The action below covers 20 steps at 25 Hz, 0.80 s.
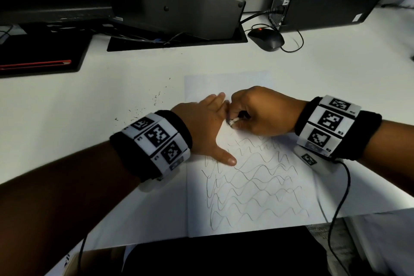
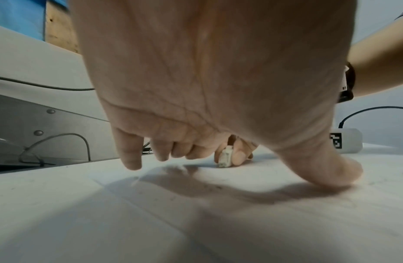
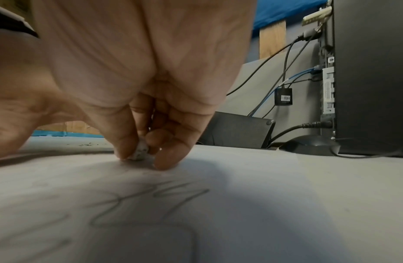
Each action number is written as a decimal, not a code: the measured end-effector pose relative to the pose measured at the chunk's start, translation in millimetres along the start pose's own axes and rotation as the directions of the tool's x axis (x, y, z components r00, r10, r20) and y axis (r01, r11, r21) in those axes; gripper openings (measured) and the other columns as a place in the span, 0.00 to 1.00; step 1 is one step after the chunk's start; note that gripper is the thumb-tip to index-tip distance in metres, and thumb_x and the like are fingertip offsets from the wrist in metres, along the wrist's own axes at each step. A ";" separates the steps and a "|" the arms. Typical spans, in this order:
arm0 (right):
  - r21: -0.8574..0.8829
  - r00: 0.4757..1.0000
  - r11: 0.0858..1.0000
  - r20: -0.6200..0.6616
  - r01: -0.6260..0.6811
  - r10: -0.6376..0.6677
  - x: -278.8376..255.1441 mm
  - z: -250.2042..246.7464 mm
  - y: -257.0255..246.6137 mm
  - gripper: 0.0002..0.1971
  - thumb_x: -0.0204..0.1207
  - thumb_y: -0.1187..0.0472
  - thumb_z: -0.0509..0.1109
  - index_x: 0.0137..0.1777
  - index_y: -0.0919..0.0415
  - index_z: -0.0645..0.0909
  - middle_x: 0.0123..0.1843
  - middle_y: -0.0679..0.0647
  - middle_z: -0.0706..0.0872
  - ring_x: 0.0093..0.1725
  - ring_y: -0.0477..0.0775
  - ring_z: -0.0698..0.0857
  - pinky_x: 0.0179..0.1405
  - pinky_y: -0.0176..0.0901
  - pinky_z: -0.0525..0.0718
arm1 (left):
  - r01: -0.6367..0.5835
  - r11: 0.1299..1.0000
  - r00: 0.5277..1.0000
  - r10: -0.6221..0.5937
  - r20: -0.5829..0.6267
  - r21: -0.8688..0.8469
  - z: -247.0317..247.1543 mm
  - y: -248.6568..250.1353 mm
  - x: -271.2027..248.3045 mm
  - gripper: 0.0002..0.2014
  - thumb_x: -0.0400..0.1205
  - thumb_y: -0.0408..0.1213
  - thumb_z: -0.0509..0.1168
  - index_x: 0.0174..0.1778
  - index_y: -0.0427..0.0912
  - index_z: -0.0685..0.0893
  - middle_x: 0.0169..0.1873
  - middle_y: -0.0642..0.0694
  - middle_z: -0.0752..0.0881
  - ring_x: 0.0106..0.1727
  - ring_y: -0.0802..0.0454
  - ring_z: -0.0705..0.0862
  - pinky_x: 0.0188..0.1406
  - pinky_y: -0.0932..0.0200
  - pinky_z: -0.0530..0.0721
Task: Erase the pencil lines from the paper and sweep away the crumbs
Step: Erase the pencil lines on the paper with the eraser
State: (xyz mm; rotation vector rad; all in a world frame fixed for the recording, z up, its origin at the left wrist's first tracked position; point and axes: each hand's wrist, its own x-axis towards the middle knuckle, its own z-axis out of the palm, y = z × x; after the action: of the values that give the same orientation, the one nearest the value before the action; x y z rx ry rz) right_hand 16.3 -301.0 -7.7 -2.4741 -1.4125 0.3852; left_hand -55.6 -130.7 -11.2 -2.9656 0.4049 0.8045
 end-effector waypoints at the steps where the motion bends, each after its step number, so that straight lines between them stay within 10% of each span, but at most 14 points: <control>1: -0.003 1.000 1.000 -0.003 -0.005 0.005 -0.8 -0.7 -1.9 0.03 0.74 0.60 0.73 0.45 0.57 0.87 0.42 0.46 0.84 0.39 0.47 0.81 0.41 0.46 0.82 | -0.012 1.000 1.000 0.012 0.006 -0.029 0.3 1.6 2.2 0.65 0.65 0.80 0.62 0.88 0.49 0.38 0.87 0.48 0.35 0.88 0.50 0.39 0.84 0.40 0.59; 6: -0.094 0.985 0.988 0.135 0.121 -0.108 -8.8 8.8 -22.3 0.06 0.76 0.55 0.67 0.45 0.52 0.86 0.47 0.44 0.86 0.41 0.44 0.80 0.40 0.37 0.75 | -0.042 0.998 0.999 0.043 0.015 -0.045 1.7 1.8 1.6 0.51 0.67 0.79 0.62 0.85 0.58 0.62 0.86 0.51 0.34 0.87 0.53 0.36 0.83 0.44 0.56; 10: -0.161 0.998 0.986 0.063 0.030 -0.020 -2.6 -3.3 -12.1 0.07 0.76 0.53 0.67 0.47 0.49 0.86 0.48 0.43 0.86 0.46 0.47 0.84 0.43 0.39 0.77 | -0.038 0.997 0.999 0.038 -0.009 -0.063 6.2 0.2 5.2 0.62 0.63 0.82 0.61 0.88 0.54 0.45 0.87 0.52 0.35 0.87 0.53 0.38 0.84 0.43 0.58; 14: -0.115 0.984 0.987 0.152 0.115 -0.097 -8.3 5.4 -26.2 0.06 0.75 0.53 0.67 0.46 0.49 0.86 0.47 0.41 0.86 0.41 0.41 0.79 0.40 0.36 0.72 | -0.048 0.997 0.999 0.048 0.005 -0.053 2.9 1.6 0.7 0.51 0.67 0.79 0.61 0.85 0.58 0.62 0.86 0.53 0.33 0.86 0.55 0.35 0.84 0.46 0.53; 20: -0.133 0.990 0.987 0.118 0.086 -0.070 -7.4 0.3 -19.8 0.06 0.75 0.53 0.68 0.47 0.48 0.86 0.47 0.40 0.86 0.38 0.38 0.78 0.37 0.33 0.68 | -0.042 0.998 0.999 0.042 0.006 -0.042 4.8 0.9 4.1 0.61 0.66 0.80 0.61 0.89 0.53 0.44 0.86 0.49 0.33 0.87 0.52 0.36 0.84 0.47 0.50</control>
State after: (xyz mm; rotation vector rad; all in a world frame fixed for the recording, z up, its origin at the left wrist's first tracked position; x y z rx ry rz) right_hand -3.2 -297.6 -0.2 -2.5307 -1.6273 0.4316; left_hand -54.8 -132.0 -17.5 -3.0011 0.4571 0.8371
